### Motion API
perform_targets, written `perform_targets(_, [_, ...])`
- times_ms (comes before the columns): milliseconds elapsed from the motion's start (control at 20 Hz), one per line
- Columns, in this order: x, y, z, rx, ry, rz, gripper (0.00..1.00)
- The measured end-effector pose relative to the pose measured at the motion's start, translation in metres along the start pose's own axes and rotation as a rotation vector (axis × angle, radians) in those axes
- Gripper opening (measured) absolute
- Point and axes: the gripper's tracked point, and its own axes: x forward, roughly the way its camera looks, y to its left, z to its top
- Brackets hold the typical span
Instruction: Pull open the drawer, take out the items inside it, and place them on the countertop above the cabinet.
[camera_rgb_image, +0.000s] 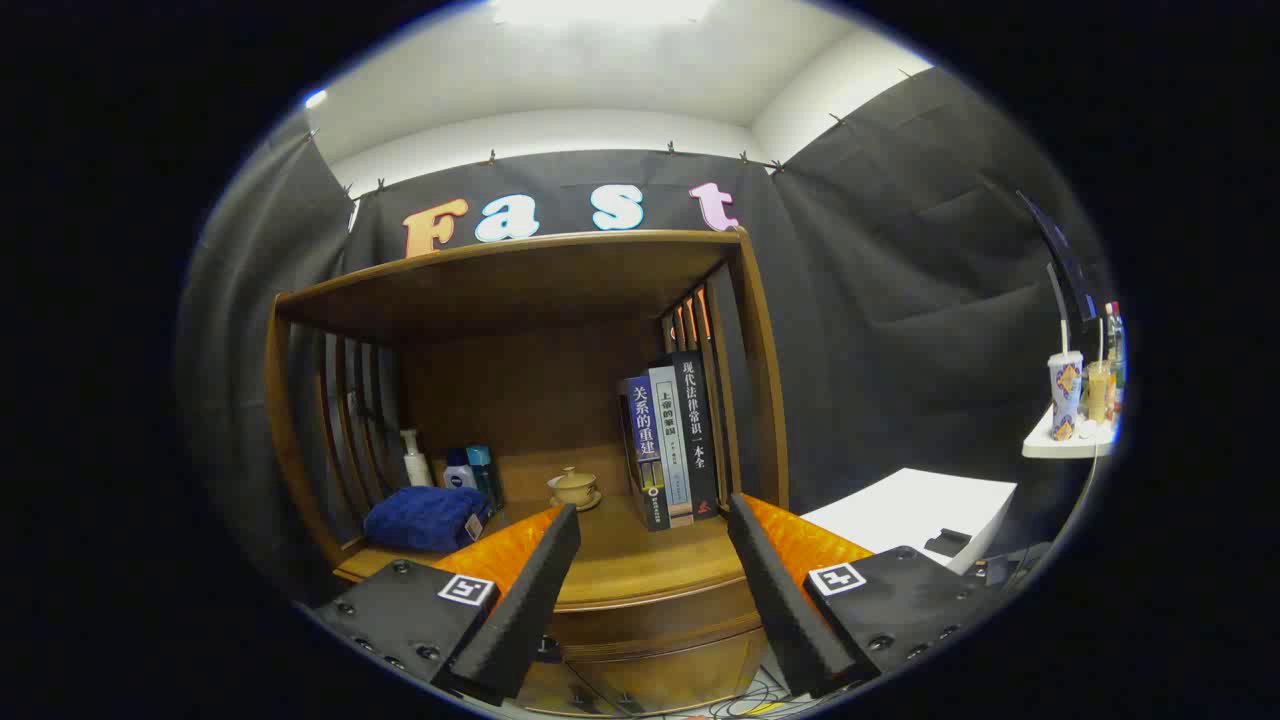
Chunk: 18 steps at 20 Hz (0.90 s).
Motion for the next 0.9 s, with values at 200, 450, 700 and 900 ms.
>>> perform_targets(200, [-0.0001, 0.0024, -0.0025, 0.008, 0.004, 0.006, 0.98])
perform_targets(450, [0.0, 0.0005, -0.0027, 0.022, 0.009, 0.004, 0.98])
perform_targets(700, [-0.0005, -0.0018, -0.0051, 0.028, 0.015, -0.005, 0.98])
perform_targets(900, [-0.001, -0.0035, -0.0073, 0.037, 0.019, -0.004, 0.98])
